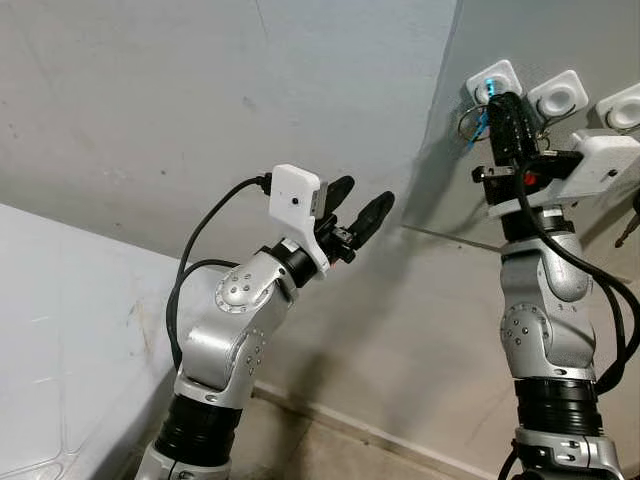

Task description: Hang keys on a hook

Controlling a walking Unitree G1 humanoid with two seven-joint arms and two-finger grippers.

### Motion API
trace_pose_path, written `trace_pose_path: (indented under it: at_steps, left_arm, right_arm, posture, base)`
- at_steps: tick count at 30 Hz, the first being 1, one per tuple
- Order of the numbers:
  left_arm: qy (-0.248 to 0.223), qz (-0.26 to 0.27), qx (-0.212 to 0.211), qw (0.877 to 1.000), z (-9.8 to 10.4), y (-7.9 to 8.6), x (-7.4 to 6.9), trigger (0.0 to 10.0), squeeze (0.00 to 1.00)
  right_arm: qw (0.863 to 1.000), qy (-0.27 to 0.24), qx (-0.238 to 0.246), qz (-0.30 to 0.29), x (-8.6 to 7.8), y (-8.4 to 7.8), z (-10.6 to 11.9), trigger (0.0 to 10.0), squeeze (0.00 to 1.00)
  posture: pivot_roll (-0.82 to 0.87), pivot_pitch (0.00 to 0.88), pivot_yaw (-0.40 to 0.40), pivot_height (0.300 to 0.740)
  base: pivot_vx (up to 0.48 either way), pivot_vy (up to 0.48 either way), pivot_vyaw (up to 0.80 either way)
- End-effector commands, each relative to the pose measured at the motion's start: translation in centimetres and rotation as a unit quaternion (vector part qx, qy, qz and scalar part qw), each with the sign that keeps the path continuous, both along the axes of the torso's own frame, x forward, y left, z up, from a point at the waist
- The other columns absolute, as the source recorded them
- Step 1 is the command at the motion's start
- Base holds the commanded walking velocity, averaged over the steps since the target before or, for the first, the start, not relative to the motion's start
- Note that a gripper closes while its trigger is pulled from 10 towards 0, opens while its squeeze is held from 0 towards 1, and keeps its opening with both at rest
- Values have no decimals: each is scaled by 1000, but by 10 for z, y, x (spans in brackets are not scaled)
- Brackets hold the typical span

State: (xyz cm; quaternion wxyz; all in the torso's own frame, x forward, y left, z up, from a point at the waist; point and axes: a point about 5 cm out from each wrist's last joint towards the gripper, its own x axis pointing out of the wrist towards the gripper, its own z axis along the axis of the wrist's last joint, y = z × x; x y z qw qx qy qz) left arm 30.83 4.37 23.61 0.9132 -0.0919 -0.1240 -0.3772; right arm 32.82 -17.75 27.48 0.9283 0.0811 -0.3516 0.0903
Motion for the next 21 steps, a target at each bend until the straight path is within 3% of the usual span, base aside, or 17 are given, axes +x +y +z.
trace_pose_path:
  at_steps: [1,21]
  left_arm:
    - [-17,-4,-5,1000,10,-1,-3,10000,0]
    - [-9,-2,-13,1000,11,0,-2,10000,0]
  right_arm:
    - [1000,5,8,-16,1,-5,1,10000,0]
    - [997,59,8,-43,-3,-11,-26,10000,0]
  posture:
    - [-8,59,-8,740]
    - [-14,66,-8,740]
  base:
    - [0,0,0]
    - [0,0,0]
